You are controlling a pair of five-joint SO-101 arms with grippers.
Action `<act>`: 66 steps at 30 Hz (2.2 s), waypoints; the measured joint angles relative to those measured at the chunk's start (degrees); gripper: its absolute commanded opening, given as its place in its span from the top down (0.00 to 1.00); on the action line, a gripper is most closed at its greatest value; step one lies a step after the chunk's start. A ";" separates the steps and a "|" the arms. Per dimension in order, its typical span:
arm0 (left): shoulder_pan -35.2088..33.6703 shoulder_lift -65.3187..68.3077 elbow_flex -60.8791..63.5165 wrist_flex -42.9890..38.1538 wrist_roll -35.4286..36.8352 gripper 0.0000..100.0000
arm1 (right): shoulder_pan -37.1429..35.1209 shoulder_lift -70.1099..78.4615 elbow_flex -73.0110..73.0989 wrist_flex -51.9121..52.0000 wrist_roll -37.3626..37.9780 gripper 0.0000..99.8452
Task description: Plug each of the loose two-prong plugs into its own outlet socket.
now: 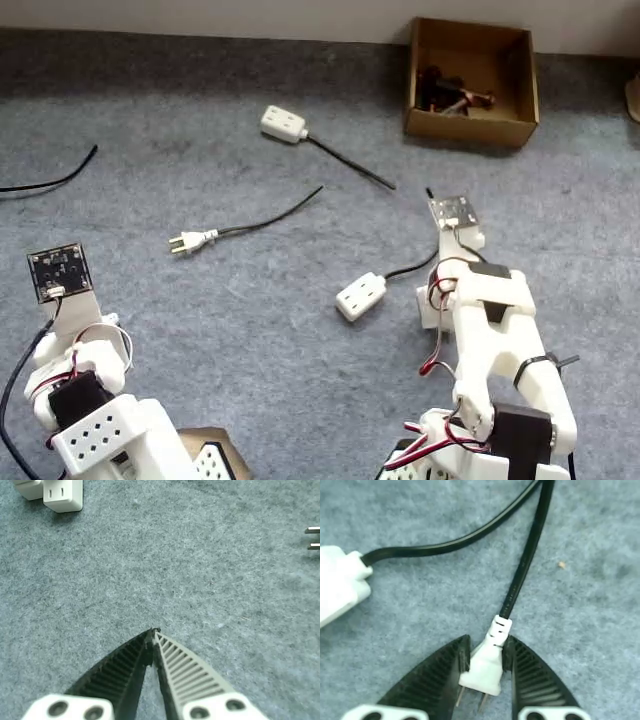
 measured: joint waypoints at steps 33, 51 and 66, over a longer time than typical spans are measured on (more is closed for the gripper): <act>0.09 -0.09 0.53 0.00 0.00 0.99 | 0.00 0.00 0.00 0.00 0.00 0.89; 0.00 -0.09 0.53 0.00 0.00 0.99 | -0.26 0.00 0.09 -0.18 -5.80 0.82; 5.19 -0.09 0.53 -0.97 0.00 0.99 | -0.26 -0.09 0.09 0.35 -5.80 0.82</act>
